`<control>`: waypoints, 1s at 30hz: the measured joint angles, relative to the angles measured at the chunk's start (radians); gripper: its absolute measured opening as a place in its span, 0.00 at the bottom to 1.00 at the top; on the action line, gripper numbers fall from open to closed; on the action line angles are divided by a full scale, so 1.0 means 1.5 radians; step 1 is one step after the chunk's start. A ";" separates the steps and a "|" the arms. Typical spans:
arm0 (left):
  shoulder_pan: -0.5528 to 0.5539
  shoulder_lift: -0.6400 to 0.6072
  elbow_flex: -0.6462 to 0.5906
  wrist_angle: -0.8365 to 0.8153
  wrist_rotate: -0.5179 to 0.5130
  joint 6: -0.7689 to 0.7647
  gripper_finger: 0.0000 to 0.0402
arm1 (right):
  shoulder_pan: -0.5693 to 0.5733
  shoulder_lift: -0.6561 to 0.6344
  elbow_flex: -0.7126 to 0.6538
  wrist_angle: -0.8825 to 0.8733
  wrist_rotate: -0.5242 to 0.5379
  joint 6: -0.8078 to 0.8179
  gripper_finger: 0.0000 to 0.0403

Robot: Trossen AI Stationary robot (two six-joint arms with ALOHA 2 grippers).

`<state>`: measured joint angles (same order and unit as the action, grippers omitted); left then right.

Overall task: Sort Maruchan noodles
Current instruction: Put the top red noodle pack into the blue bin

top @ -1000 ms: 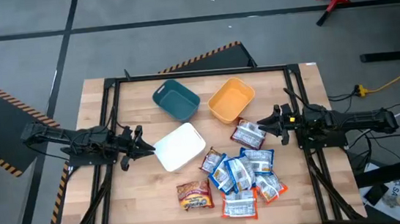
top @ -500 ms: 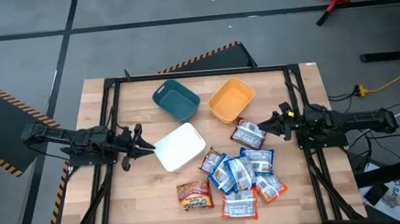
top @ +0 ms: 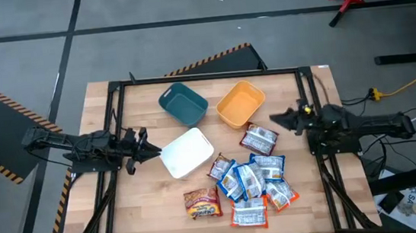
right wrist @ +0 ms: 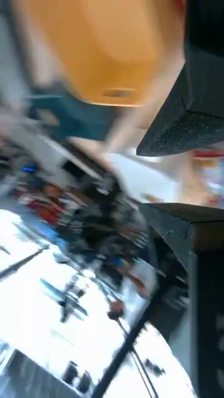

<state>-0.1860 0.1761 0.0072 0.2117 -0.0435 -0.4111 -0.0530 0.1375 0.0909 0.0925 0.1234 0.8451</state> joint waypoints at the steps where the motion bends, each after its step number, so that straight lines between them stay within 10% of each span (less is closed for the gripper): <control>1: 0.000 0.000 0.000 0.000 0.000 -0.001 0.18 | 0.000 0.010 0.030 -0.025 0.014 -0.036 0.29; 7: 0.000 0.000 0.000 0.047 0.000 -0.005 0.18 | 0.000 0.201 0.272 -0.345 0.109 -0.161 0.33; 14: 0.000 0.000 0.000 0.097 0.005 -0.053 0.18 | 0.000 0.503 0.473 -0.659 0.051 -0.186 0.59; 21: 0.000 0.000 0.000 0.098 0.000 -0.054 0.18 | 0.000 0.751 0.476 -0.648 -0.050 -0.251 0.86; 30: 0.000 0.000 0.000 0.100 -0.006 -0.056 0.18 | -0.045 0.834 0.442 -0.605 -0.061 -0.363 0.88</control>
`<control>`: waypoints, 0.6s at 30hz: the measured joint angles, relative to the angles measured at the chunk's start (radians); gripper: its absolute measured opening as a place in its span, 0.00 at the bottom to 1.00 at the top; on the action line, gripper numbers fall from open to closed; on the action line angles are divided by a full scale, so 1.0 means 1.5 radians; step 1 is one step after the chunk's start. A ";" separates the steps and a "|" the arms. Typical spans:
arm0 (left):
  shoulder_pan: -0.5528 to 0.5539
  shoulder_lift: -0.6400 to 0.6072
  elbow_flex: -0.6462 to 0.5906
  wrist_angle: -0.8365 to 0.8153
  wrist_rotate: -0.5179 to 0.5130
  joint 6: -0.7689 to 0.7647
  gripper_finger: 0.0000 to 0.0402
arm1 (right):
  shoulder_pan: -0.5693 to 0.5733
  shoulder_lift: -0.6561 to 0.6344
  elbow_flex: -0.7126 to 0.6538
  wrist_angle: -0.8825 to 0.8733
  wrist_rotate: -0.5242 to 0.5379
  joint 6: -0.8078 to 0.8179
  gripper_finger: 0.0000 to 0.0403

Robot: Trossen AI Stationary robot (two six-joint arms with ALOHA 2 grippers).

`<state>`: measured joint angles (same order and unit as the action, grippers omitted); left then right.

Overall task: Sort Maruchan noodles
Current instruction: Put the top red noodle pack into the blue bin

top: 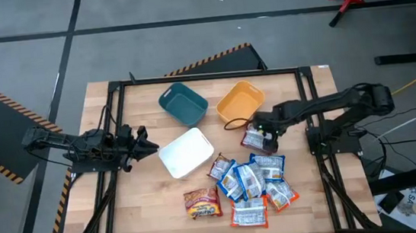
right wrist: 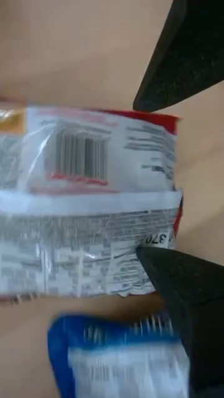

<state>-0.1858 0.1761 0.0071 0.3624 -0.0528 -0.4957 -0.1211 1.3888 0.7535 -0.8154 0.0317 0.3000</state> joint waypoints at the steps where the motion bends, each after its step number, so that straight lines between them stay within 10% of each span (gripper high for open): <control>1: 0.000 0.000 0.000 0.000 -0.005 0.000 0.18 | -0.009 -0.007 -0.002 -0.005 0.008 -0.015 0.87; 18: 0.000 0.000 0.000 -0.012 -0.042 0.003 0.18 | -0.101 -0.030 -0.004 -0.008 -0.059 -0.186 0.86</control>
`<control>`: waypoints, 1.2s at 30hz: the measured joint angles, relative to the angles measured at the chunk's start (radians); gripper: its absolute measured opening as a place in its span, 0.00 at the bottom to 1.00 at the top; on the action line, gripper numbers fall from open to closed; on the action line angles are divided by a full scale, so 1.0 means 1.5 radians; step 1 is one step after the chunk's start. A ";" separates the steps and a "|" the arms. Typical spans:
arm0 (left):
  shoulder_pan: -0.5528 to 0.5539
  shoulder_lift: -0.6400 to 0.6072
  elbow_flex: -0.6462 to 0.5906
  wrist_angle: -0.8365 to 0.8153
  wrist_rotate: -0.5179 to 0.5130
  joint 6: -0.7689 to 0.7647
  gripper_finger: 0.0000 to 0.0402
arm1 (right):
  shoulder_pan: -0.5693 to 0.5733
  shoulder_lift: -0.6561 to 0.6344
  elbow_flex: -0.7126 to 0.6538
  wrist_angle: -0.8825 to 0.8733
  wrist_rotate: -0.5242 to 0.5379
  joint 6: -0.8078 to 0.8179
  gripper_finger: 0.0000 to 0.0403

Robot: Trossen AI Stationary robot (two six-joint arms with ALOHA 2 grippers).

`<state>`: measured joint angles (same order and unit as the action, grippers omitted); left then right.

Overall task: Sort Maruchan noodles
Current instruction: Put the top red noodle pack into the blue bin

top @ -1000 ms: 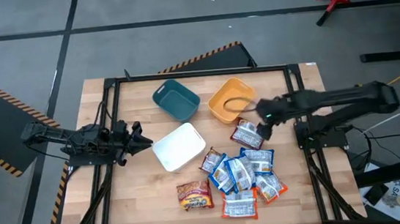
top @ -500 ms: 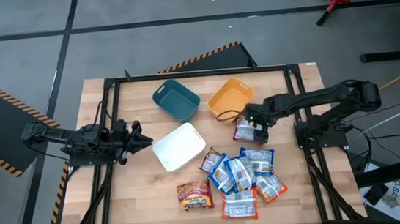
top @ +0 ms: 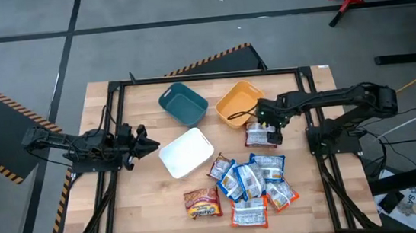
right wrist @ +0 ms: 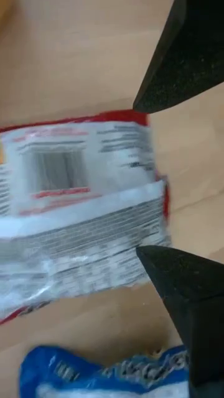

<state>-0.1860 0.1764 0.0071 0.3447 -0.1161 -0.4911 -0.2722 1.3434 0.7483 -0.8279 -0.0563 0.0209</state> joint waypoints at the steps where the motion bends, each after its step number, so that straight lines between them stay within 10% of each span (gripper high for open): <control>1: 0.000 0.000 0.000 0.001 -0.003 0.000 0.18 | 0.005 -0.001 0.000 0.007 0.004 -0.001 0.86; 13: 0.000 0.000 0.000 -0.005 -0.023 0.002 0.18 | 0.066 0.026 0.000 0.053 0.059 -0.002 0.83; 31: 0.000 0.000 0.000 -0.016 -0.026 0.003 0.18 | 0.065 0.051 0.003 0.044 0.047 0.032 0.05; 36: 0.000 0.000 0.000 -0.016 -0.027 0.003 0.18 | 0.065 0.043 0.010 0.019 0.025 0.037 0.01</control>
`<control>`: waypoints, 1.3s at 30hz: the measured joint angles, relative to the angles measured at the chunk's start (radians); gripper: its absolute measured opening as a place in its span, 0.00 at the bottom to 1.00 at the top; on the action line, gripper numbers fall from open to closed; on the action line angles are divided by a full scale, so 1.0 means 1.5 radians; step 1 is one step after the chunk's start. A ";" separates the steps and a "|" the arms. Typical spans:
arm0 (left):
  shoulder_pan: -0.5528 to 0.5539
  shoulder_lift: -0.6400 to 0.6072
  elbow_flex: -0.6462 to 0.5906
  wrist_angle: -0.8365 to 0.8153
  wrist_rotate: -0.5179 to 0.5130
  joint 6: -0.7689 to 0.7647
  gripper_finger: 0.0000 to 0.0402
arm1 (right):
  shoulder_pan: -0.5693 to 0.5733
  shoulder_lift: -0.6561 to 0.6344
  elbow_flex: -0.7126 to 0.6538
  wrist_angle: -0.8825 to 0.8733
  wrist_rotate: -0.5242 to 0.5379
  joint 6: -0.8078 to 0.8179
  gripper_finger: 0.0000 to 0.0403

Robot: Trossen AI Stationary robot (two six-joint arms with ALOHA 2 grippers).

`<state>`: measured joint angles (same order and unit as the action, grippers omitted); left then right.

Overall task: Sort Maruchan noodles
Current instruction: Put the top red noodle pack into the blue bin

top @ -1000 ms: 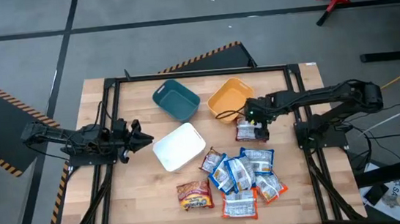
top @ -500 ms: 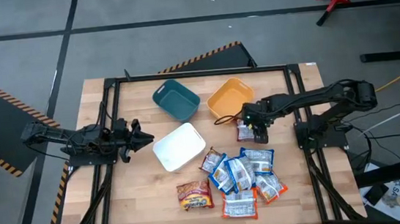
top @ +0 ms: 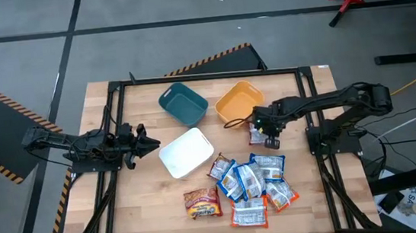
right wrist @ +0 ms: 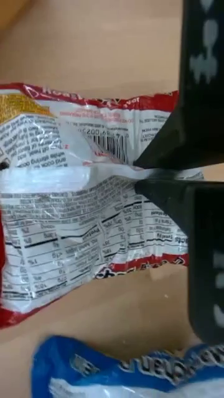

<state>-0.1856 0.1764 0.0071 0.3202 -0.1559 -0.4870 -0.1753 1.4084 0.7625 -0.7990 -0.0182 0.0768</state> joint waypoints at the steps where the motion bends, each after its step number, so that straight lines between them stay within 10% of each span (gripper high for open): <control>1: 0.000 0.000 0.000 0.000 0.000 0.000 0.18 | 0.000 -0.006 0.003 -0.009 -0.006 0.001 0.01; 16: 0.000 0.000 0.000 0.001 0.000 0.000 0.18 | 0.001 -0.107 0.109 -0.098 -0.078 0.031 0.03; 29: 0.000 0.000 0.000 0.000 -0.017 -0.001 0.18 | 0.077 -0.107 -0.029 0.131 0.002 0.065 0.79; 39: 0.000 0.000 0.000 0.000 -0.096 -0.006 0.18 | 0.108 -0.109 -0.192 0.352 0.110 0.116 0.79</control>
<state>-0.1859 0.1764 0.0071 0.3202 -0.2992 -0.4964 -0.0132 1.2450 0.4751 -0.2709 0.1471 0.2507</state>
